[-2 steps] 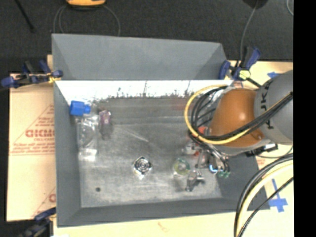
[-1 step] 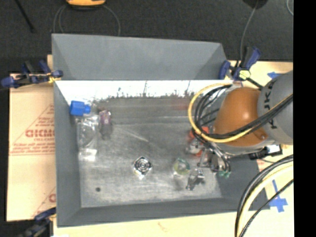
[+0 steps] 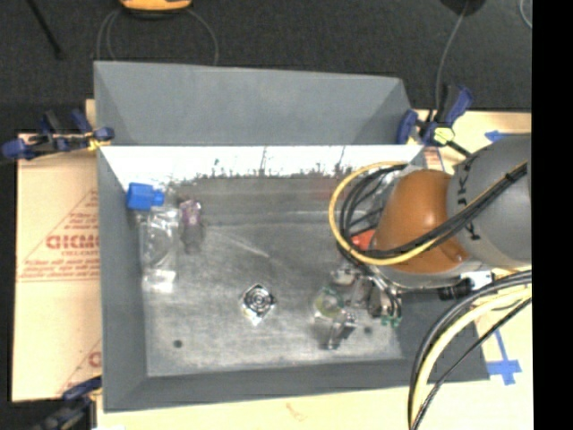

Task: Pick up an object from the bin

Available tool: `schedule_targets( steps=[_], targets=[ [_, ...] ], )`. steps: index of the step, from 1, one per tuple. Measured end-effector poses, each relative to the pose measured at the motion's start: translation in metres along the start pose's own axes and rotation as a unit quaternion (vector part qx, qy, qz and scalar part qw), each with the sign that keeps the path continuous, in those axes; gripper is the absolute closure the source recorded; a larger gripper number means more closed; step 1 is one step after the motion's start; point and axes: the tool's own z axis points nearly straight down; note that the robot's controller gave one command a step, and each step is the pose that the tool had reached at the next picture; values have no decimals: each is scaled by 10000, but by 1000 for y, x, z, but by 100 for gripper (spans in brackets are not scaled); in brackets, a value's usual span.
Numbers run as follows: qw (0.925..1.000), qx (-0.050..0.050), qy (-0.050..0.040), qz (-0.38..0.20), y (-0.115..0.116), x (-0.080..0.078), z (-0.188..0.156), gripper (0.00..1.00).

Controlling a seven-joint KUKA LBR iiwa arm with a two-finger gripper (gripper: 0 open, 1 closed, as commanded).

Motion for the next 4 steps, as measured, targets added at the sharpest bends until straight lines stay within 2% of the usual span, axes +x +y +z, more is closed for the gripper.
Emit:
schedule_targets(
  steps=[1,2,3,4],
  targets=[
    [9987,-13,9,515,-1,3,-1,0],
    [9987,-6,-33,517,-2,0,-3,100],
    [9988,4,11,493,-2,-1,-11,100],
    [9989,3,-17,458,-2,-5,-100,100]
  ],
)
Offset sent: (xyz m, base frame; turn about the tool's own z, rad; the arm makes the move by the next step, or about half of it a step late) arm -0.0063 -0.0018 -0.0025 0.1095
